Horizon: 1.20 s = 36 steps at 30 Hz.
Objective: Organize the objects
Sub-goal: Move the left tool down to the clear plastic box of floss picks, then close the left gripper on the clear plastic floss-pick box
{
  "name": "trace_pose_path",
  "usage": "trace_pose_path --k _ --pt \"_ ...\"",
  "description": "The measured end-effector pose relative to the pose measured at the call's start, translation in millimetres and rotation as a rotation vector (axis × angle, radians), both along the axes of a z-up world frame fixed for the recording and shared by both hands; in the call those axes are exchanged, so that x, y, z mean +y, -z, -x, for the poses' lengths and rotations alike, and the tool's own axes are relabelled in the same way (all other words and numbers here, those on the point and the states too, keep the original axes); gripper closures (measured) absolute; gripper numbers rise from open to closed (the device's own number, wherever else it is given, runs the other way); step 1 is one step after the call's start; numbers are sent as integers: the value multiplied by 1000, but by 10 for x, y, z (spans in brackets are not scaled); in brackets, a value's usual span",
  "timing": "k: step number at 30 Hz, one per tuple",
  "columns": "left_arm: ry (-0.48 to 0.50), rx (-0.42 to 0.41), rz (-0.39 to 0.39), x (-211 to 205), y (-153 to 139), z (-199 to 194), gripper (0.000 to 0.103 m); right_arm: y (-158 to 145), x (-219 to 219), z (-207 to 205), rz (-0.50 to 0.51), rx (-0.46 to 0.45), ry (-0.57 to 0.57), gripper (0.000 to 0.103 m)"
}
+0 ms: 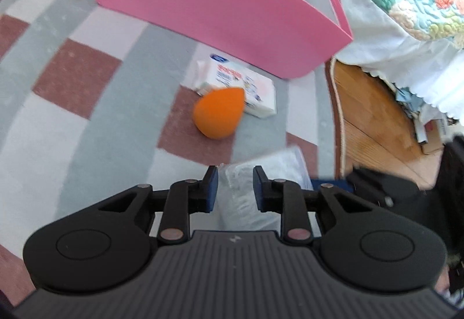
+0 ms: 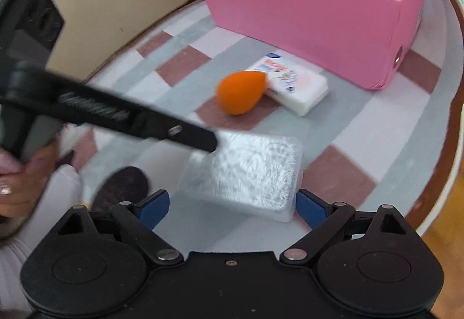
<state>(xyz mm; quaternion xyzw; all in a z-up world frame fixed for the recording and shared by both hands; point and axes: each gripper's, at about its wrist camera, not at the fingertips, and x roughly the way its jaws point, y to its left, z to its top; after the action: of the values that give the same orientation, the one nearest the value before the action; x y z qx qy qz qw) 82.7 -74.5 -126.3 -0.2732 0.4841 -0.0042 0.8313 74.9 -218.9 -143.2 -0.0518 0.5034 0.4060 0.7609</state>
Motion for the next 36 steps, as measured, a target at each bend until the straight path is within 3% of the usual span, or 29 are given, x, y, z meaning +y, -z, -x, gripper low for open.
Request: trace_pose_path --k 4,6,8,11,14,17,21,26,29,33,36 --pt "-1 12 6 64 -1 28 78 -3 35 179 -50 20 119 7" --pt "16 18 -20 48 -16 60 76 -15 49 270 -62 -14 172 11" --pt "50 11 -53 13 -32 103 74 -12 83 352 -46 -52 205 22" --pt "47 15 -49 13 -20 138 69 2 130 427 -6 -113 235 29" --pt "42 35 -51 23 -24 138 61 -20 130 451 -8 -130 251 41" --pt "50 54 -54 23 -21 151 59 -20 181 495 25 -151 230 47" --pt "45 39 -44 40 -2 167 61 4 237 567 66 -220 200 46" --pt "41 34 -29 65 6 172 63 44 305 623 123 -333 160 27" --pt "32 36 -8 94 27 177 63 127 335 582 156 -341 133 26" --pt "22 43 25 136 58 169 61 166 336 561 124 -326 125 27" --pt "52 10 3 93 53 188 61 152 366 574 112 -300 156 31"
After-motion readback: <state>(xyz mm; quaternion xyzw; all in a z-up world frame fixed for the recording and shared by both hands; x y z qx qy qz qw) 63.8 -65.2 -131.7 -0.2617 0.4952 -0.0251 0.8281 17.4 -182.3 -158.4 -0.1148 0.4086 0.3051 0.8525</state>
